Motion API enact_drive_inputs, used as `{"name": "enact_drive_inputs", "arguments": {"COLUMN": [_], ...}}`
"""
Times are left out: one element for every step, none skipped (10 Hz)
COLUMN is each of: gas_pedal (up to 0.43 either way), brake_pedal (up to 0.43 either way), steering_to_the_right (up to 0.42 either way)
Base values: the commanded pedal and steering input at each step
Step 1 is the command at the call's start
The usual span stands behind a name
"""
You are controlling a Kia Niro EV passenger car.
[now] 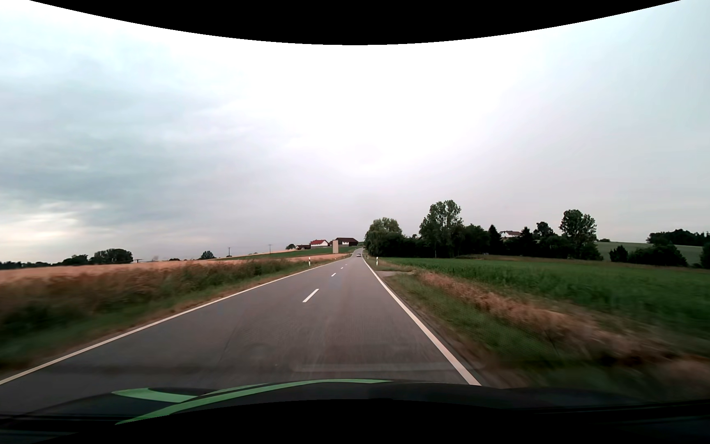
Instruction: Follow the waypoints while adhering to traffic rules and regulations
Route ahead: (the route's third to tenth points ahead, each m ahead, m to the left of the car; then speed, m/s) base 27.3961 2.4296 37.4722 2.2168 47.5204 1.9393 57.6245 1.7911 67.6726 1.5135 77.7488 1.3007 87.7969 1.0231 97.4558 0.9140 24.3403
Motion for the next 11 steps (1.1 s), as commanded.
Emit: {"name": "enact_drive_inputs", "arguments": {"gas_pedal": [0.177, 0.177, 0.177, 0.177, 0.177, 0.177, 0.169, 0.169, 0.169, 0.169, 0.169], "brake_pedal": [0.0, 0.0, 0.0, 0.0, 0.0, 0.0, 0.0, 0.0, 0.0, 0.0, 0.0], "steering_to_the_right": [0.002, 0.002, 0.002, 0.002, 0.002, 0.002, 0.002, 0.002, 0.002, 0.002, 0.001]}}
